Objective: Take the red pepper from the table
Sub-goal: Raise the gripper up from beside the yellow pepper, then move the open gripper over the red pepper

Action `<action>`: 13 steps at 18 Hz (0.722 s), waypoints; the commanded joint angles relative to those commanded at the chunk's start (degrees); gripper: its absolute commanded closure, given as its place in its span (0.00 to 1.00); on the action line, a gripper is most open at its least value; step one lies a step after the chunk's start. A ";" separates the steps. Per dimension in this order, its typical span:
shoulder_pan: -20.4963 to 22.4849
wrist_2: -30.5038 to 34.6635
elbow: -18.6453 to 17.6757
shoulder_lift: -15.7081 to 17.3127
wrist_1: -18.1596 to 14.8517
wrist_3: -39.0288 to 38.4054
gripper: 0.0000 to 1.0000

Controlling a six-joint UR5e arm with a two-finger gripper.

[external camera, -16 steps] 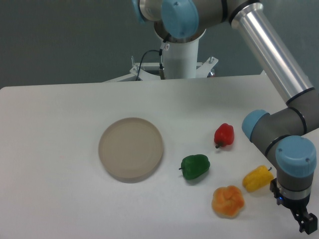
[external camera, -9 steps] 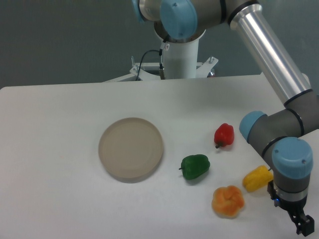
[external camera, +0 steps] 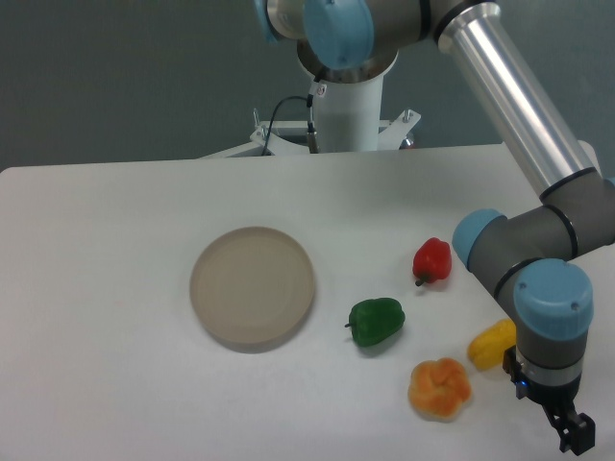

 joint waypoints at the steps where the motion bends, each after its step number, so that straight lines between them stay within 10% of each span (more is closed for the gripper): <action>1: 0.00 0.00 -0.70 0.79 -0.79 0.00 0.00; 13: 3.24 -4.98 -25.72 17.74 -2.56 -3.13 0.00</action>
